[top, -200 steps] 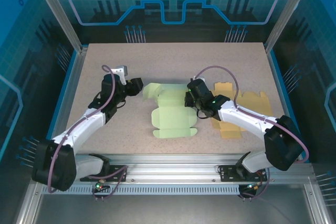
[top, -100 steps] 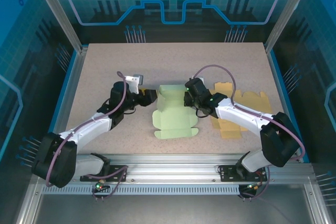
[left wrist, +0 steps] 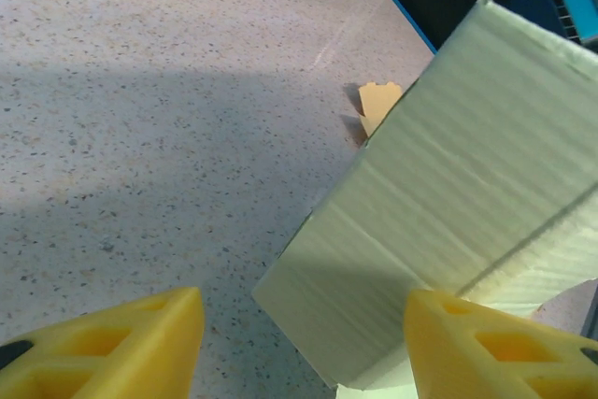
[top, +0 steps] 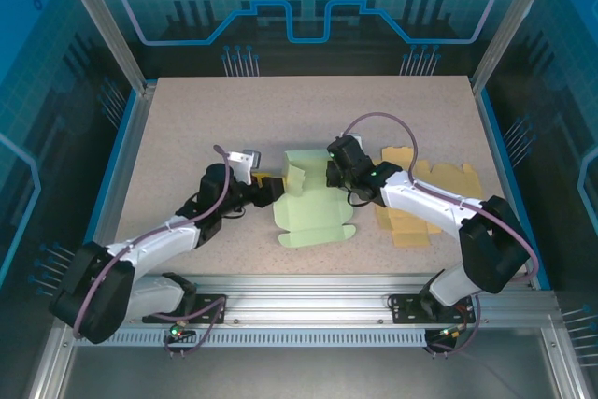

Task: Fold the paper box

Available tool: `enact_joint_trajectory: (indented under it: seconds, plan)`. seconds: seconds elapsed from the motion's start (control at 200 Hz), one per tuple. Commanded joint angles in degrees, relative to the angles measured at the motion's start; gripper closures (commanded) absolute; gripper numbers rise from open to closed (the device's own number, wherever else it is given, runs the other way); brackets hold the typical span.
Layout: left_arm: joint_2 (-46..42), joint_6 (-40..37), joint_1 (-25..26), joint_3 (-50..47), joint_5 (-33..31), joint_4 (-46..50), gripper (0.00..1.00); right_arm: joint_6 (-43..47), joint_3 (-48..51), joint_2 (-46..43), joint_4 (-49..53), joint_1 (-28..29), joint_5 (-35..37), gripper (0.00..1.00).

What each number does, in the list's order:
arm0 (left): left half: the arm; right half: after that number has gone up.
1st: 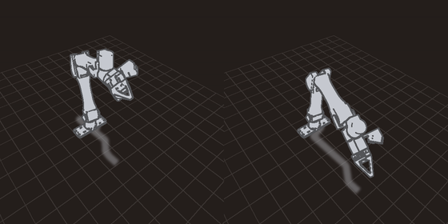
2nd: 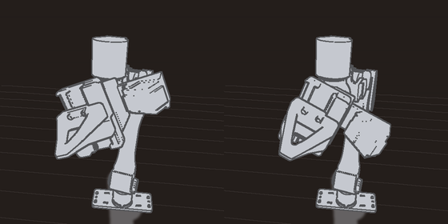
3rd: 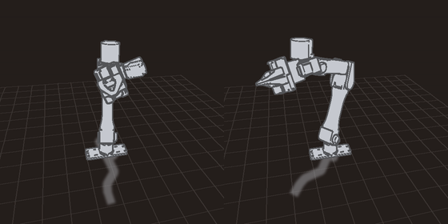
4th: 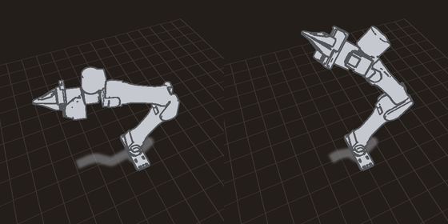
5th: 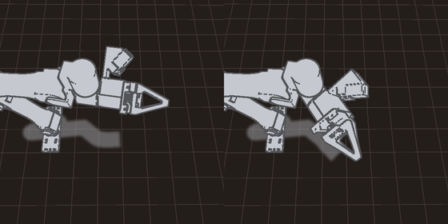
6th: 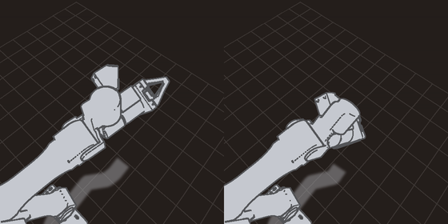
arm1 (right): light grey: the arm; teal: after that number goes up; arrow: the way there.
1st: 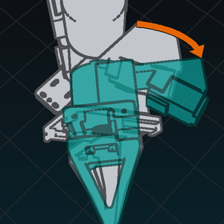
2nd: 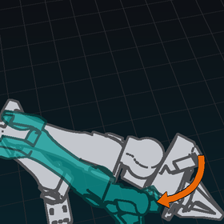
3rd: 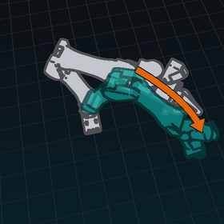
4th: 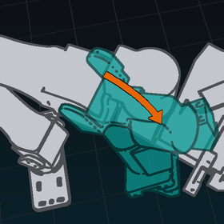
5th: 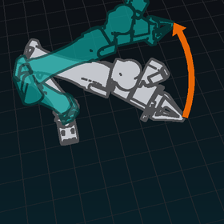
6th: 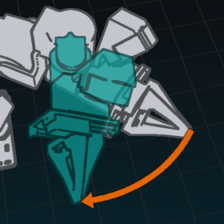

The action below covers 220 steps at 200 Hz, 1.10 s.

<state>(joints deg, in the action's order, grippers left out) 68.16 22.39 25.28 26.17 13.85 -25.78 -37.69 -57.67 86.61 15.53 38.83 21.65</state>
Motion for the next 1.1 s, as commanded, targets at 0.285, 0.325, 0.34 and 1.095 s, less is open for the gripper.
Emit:
enact_joint_trajectory:
  seconds: [0.285,0.325,0.34,1.095]
  plan:
    - [-2.9,-4.1,1.4,0.3,0.5,0.4,0.39,0.1,-1.9,0.4,-0.6,-0.5,-0.8,1.00]
    - [-2.9,-4.6,1.5,0.5,0.1,0.5,0.40,0.2,-1.8,0.3,-0.7,-0.5,-1.0,1.00]
    - [-2.9,-4.8,1.5,0.5,0.0,0.5,0.40,0.2,-1.8,0.3,-0.8,-0.4,-1.1,1.00]
    - [2.4,-21.5,6.9,6.4,-16.5,-1.1,0.48,-0.1,-1.8,0.5,-1.6,2.0,-1.8,1.00]
